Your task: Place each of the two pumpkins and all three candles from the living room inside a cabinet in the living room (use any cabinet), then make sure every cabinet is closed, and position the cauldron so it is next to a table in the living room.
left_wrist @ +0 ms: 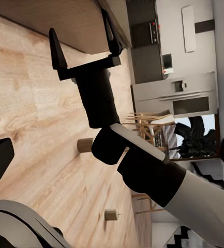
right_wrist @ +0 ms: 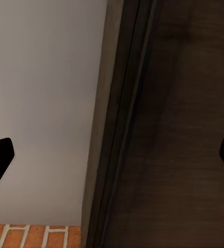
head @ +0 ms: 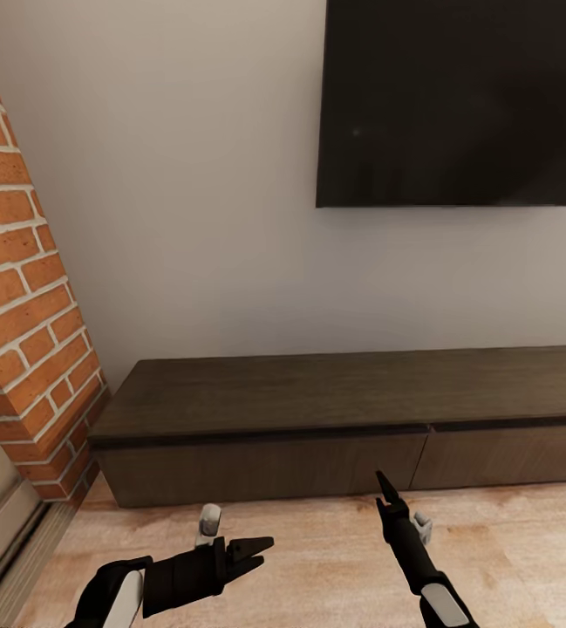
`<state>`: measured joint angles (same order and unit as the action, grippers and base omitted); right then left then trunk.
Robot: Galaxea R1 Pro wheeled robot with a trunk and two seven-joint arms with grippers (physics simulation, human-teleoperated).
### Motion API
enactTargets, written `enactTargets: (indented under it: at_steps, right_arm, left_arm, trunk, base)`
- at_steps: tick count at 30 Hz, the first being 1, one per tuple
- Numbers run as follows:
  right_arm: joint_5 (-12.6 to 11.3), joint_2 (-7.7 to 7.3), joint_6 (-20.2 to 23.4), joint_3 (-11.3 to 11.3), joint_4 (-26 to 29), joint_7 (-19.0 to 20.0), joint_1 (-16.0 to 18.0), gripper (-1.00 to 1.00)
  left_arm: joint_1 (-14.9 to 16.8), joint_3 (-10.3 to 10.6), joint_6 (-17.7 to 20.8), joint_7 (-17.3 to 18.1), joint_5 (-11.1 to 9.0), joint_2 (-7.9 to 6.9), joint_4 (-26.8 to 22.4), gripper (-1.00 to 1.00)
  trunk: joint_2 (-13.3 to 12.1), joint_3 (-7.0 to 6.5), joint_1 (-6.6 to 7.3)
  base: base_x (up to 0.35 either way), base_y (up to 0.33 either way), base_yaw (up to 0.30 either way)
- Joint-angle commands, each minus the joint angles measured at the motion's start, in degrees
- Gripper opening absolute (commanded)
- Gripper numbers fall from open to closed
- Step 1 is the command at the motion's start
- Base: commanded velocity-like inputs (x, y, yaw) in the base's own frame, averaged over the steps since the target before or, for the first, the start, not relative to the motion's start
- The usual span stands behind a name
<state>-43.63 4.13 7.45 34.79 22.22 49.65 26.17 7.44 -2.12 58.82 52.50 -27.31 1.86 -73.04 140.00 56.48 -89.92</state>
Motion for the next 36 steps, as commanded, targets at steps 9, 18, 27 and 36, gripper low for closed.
enactTargets:
  at_steps: [9, 18, 27, 36]
  right_arm:
    - [-1.0, 0.03, 0.6, 0.6, 0.0, 1.1, 0.0, 1.00]
    - [-1.0, 0.06, 0.5, 0.6, 0.0, 1.1, 0.0, 1.00]
    - [-1.0, 0.09, 0.5, 0.6, 0.0, 1.1, 0.0, 1.00]
    - [-0.9, 0.09, 0.4, 0.6, 0.0, 1.1, 0.0, 1.00]
  left_arm:
    - [0.0, 0.0, 0.1, 0.5, -0.1, 0.12, 0.0, 1.00]
    - [0.0, 0.0, -0.1, 0.5, 0.0, 0.16, 0.0, 1.00]
    - [0.0, 0.1, -0.1, 0.4, 0.0, 0.17, 0.0, 1.00]
    - [0.0, 0.1, -0.1, 0.3, 0.1, 0.24, 0.0, 1.00]
  trunk:
    - [0.4, 0.24, -0.21]
    - [0.4, 0.24, -0.21]
    - [0.4, 0.24, -0.21]
    - [0.4, 0.24, -0.21]
  base:
    - [0.000, 0.000, 0.000]
    - [0.052, 0.027, 0.000]
    - [0.140, 0.050, 0.000]
    - [0.169, 0.041, 0.000]
